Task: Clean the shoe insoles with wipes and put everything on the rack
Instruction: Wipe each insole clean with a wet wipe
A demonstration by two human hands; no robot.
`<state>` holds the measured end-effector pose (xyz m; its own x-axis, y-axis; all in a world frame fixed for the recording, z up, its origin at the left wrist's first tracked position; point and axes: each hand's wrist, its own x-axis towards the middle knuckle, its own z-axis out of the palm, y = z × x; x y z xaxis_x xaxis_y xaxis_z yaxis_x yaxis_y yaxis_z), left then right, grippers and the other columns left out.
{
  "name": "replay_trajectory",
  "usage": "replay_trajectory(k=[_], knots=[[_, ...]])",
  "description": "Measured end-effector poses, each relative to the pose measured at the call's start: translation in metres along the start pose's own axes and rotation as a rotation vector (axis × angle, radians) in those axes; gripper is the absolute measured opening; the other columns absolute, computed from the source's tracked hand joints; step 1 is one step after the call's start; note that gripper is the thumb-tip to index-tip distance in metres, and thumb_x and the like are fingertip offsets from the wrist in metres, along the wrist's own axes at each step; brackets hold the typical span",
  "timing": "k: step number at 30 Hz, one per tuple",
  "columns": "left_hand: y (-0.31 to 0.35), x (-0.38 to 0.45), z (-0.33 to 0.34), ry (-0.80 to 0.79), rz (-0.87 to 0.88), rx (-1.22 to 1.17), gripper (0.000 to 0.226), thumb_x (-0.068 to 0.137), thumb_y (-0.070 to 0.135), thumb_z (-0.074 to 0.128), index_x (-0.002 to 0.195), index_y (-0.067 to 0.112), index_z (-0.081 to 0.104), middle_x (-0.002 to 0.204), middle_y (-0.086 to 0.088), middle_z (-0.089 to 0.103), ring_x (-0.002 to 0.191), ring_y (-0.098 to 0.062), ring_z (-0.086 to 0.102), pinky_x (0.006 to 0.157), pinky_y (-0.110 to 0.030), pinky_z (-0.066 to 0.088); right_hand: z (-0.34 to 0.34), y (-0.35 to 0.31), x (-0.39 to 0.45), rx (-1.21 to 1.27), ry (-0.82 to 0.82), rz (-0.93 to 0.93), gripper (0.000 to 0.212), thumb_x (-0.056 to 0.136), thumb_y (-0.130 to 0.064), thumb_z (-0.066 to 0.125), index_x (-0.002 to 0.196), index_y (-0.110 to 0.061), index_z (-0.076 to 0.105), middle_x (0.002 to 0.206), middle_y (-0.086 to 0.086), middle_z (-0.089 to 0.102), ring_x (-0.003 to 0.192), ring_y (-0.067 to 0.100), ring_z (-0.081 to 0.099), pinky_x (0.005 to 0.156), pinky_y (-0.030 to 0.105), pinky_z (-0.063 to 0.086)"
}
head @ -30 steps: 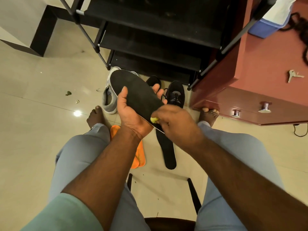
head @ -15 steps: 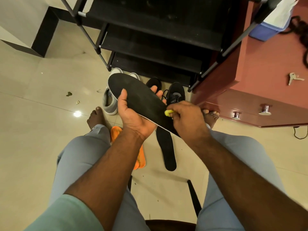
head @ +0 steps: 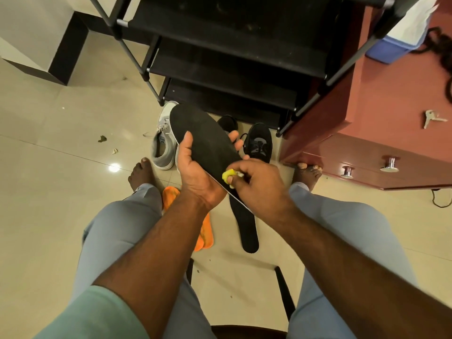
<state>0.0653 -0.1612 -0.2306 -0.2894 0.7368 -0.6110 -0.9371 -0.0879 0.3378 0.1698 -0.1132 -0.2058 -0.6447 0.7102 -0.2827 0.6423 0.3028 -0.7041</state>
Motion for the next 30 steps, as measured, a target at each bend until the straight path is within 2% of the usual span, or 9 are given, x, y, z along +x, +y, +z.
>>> replay_trajectory(k=[2,4,9,11,14,20,24,27,30], knots=[[-0.005,-0.002,0.001,-0.007,-0.026,0.059,0.073,0.093,0.065,0.032,0.096,0.011,0.08,0.128,-0.019,0.062,0.124,-0.034,0.052,0.115,-0.05,0.035,0.0,0.005,0.006,0.016,0.009,0.063,0.018,0.087,-0.012,0.065,0.103,-0.017,0.071,0.1,-0.003,0.067,0.086,0.002,0.053,0.073,0.01,0.042],[-0.01,-0.002,0.003,0.003,-0.051,0.09,0.072,0.093,0.065,0.032,0.095,0.011,0.081,0.123,-0.016,0.066,0.123,-0.032,0.054,0.111,-0.046,0.04,-0.003,0.009,0.015,-0.021,0.043,0.118,0.019,0.089,-0.013,0.063,0.107,-0.016,0.069,0.104,-0.002,0.067,0.09,0.004,0.055,0.071,0.008,0.038],[-0.004,0.001,0.0,0.01,-0.058,0.016,0.07,0.085,0.068,0.041,0.099,0.011,0.079,0.132,-0.017,0.061,0.121,-0.033,0.053,0.116,-0.049,0.033,0.002,0.005,-0.001,-0.076,-0.053,-0.067,0.017,0.088,-0.012,0.062,0.103,-0.013,0.069,0.102,0.003,0.063,0.093,0.013,0.055,0.078,0.02,0.041],[-0.009,-0.002,-0.001,0.001,-0.085,0.058,0.073,0.085,0.07,0.039,0.097,0.011,0.08,0.123,-0.015,0.067,0.115,-0.03,0.059,0.114,-0.049,0.036,0.0,0.007,0.0,-0.115,-0.047,-0.09,0.017,0.088,-0.01,0.06,0.102,-0.01,0.069,0.102,0.006,0.063,0.094,0.018,0.056,0.081,0.023,0.043],[-0.018,-0.006,0.001,-0.005,-0.123,0.105,0.079,0.091,0.071,0.03,0.091,0.01,0.081,0.107,-0.012,0.073,0.104,-0.026,0.069,0.108,-0.044,0.042,0.0,0.01,0.02,-0.187,0.072,-0.094,0.018,0.088,-0.007,0.057,0.103,-0.007,0.067,0.105,0.01,0.061,0.099,0.023,0.056,0.087,0.031,0.045],[-0.003,0.003,-0.004,0.012,-0.118,0.069,0.08,0.087,0.077,0.035,0.105,0.012,0.077,0.105,-0.009,0.073,0.1,-0.029,0.064,0.107,-0.047,0.039,0.003,0.01,0.003,-0.243,-0.085,-0.248,0.015,0.085,-0.001,0.057,0.094,-0.005,0.069,0.092,0.012,0.059,0.089,0.026,0.054,0.078,0.037,0.046],[-0.016,-0.005,0.002,-0.027,-0.181,0.108,0.084,0.084,0.073,0.041,0.137,0.009,0.057,0.127,-0.013,0.065,0.124,-0.03,0.059,0.112,-0.046,0.038,-0.002,0.013,0.019,-0.29,0.017,-0.198,0.021,0.081,0.002,0.056,0.096,-0.004,0.07,0.095,0.015,0.06,0.091,0.031,0.056,0.078,0.04,0.048],[-0.018,-0.007,0.003,-0.033,-0.206,0.095,0.079,0.084,0.071,0.044,0.131,0.01,0.061,0.128,-0.014,0.064,0.121,-0.03,0.06,0.107,-0.045,0.044,-0.003,0.011,0.033,-0.317,0.082,-0.148,0.02,0.085,-0.001,0.056,0.099,-0.005,0.07,0.1,0.014,0.061,0.096,0.029,0.056,0.084,0.038,0.048],[-0.01,-0.002,-0.003,-0.001,-0.201,0.071,0.083,0.087,0.074,0.039,0.136,0.009,0.057,0.125,-0.014,0.066,0.115,-0.029,0.063,0.101,-0.043,0.049,-0.004,0.011,0.028,-0.329,0.01,-0.196,0.022,0.083,0.0,0.057,0.099,-0.007,0.071,0.097,0.011,0.061,0.094,0.026,0.057,0.079,0.035,0.048]])
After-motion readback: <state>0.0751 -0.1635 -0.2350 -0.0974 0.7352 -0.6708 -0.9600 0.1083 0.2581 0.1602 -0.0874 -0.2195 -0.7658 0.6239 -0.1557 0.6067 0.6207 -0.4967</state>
